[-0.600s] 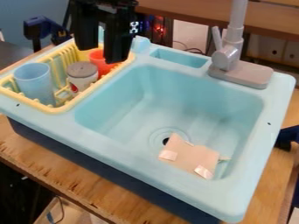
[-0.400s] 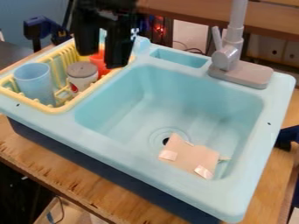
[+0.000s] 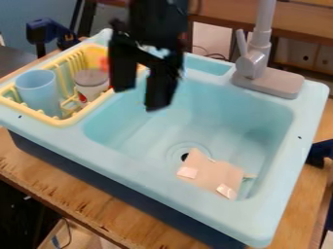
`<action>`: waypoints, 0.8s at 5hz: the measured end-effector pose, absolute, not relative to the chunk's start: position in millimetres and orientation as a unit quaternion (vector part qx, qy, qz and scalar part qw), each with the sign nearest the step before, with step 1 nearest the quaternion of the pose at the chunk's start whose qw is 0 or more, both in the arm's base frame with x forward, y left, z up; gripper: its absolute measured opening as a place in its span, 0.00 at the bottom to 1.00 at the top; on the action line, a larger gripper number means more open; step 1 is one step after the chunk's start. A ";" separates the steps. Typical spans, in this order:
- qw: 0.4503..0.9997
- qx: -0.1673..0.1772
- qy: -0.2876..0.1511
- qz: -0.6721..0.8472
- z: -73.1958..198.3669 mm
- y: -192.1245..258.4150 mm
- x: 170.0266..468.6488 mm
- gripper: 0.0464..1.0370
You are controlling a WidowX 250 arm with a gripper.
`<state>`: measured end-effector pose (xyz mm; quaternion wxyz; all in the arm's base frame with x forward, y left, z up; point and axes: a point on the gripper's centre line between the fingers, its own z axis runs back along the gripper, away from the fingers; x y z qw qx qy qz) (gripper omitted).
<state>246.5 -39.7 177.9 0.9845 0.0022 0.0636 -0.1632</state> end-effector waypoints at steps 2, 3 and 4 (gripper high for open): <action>0.985 -0.028 0.071 -0.155 153.8 -81.7 235.9 0.96; 0.985 -0.024 0.094 -0.142 136.0 -87.5 241.5 0.96; 0.987 -0.012 0.085 -0.134 128.5 -99.2 249.2 0.96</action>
